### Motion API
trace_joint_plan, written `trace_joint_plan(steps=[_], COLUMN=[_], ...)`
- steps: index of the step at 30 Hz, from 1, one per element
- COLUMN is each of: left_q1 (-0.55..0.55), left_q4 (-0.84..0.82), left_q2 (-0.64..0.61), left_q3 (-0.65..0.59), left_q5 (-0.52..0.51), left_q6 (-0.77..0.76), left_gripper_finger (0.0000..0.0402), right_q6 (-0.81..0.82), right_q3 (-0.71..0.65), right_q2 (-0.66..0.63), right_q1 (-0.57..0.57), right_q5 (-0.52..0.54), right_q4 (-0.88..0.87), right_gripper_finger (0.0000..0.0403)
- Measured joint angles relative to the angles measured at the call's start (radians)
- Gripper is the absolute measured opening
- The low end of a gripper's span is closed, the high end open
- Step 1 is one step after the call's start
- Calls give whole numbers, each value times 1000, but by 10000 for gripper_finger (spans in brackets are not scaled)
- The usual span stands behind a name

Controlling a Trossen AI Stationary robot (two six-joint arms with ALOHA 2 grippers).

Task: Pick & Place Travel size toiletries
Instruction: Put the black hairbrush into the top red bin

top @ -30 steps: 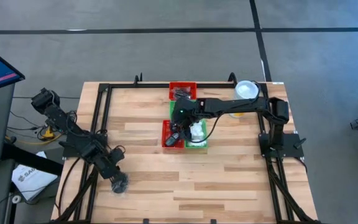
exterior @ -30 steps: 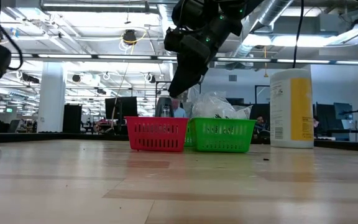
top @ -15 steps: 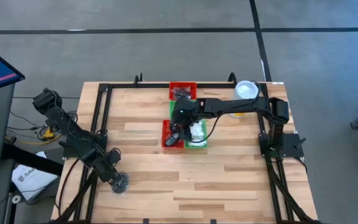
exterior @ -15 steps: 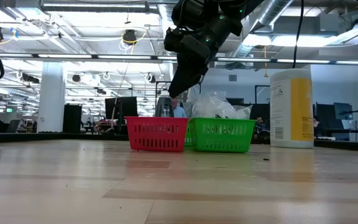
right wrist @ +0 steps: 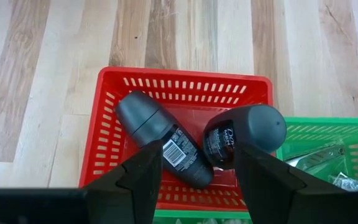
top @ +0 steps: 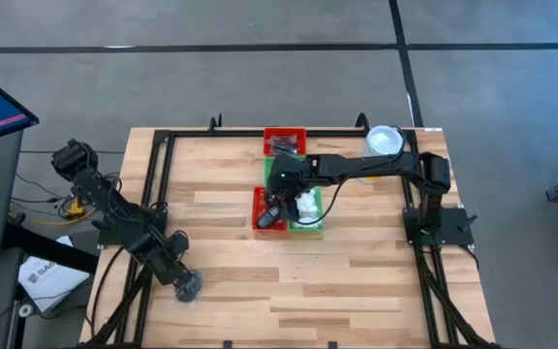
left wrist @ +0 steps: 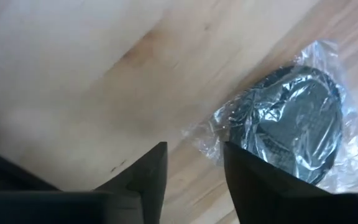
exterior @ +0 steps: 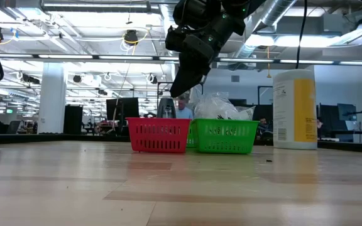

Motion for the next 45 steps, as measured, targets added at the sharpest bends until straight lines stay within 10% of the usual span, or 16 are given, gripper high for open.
trace_joint_plan(steps=[30, 45], left_q1=[0, 0], left_q4=[101, 138], left_q2=[92, 79], left_q3=[3, 0], left_q5=[-51, -50], left_q6=[8, 9], left_gripper_finger=[196, 4], right_q6=[-15, -16], right_q3=[0, 0], right_q2=[0, 2], right_q1=[2, 2], right_q5=[0, 0], right_q4=[-9, -8], right_gripper_finger=[186, 186])
